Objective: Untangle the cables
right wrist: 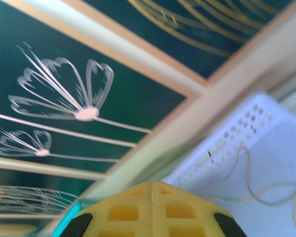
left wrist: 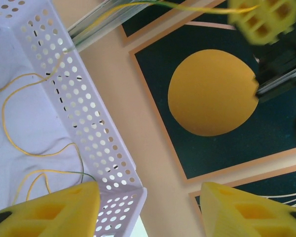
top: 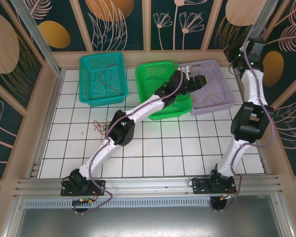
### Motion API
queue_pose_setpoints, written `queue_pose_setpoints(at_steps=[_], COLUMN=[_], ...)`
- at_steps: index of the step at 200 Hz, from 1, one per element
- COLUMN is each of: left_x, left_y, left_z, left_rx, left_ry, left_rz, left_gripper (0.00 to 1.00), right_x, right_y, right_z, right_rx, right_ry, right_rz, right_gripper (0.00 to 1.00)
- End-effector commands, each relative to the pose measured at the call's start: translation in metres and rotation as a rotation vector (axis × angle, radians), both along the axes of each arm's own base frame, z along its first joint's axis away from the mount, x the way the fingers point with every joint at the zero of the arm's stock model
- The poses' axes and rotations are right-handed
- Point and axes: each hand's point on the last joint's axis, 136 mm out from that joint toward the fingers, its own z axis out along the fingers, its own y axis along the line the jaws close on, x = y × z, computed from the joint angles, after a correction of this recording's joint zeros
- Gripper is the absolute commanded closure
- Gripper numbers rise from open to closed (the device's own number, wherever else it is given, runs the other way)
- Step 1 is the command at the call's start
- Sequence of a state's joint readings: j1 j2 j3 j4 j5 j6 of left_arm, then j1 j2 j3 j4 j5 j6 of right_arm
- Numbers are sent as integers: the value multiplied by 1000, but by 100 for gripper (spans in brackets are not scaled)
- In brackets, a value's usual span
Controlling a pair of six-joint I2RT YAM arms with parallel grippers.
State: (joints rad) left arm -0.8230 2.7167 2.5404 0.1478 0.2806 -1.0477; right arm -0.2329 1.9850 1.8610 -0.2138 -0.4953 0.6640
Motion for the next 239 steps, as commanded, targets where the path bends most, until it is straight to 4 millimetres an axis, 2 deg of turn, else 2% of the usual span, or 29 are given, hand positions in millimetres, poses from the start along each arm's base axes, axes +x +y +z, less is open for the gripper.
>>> queue_pose_setpoints(at_steps=[1,14,31,56,71,85,95,109,131,143,164,176,183,189,196,205,221,239], left_x=[0,0,1,12,18,24,28,34,31,24,6,-8,-16,-28,-40,-57,-90,-130], left_y=[3,5,13,42,69,99,123,159,215,245,294,320,333,349,366,389,428,465], left_z=[18,23,43,77,93,103,106,107,101,102,89,84,79,83,77,64,37,0], left_rx=[2,13,23,69,114,162,195,231,306,340,386,413,442,458,501,557,637,717], left_ry=[-30,-40,-63,-80,-78,-82,-71,-36,1,15,79,112,130,135,164,219,320,412], left_rz=[-5,2,37,167,259,338,394,461,559,609,672,711,732,757,785,814,849,867], left_gripper=[43,43,42,40,39,39,39,40,40,40,40,40,41,41,40,40,39,38], right_x=[-6,-2,4,6,4,0,-4,-11,-27,-37,-56,-70,-80,-89,-101,-117,-147,-183], right_y=[0,0,4,19,27,28,27,23,18,17,17,23,28,33,39,53,89,153], right_z=[-12,-29,-47,-69,-80,-75,-64,-50,-27,-16,-2,7,7,10,9,11,1,-19], right_rx=[6,8,3,-14,-3,-19,-34,-44,-54,-50,-37,-38,-46,-54,-64,-70,-90,-116], right_ry=[20,52,108,172,208,215,207,206,201,184,166,144,137,126,125,107,107,95], right_rz=[-18,-15,11,52,72,57,37,10,-38,-66,-110,-122,-126,-129,-132,-114,-40,132], right_gripper=[100,100,100,100,76,54,43,36,34,34,37,40,42,43,44,44,44,44])
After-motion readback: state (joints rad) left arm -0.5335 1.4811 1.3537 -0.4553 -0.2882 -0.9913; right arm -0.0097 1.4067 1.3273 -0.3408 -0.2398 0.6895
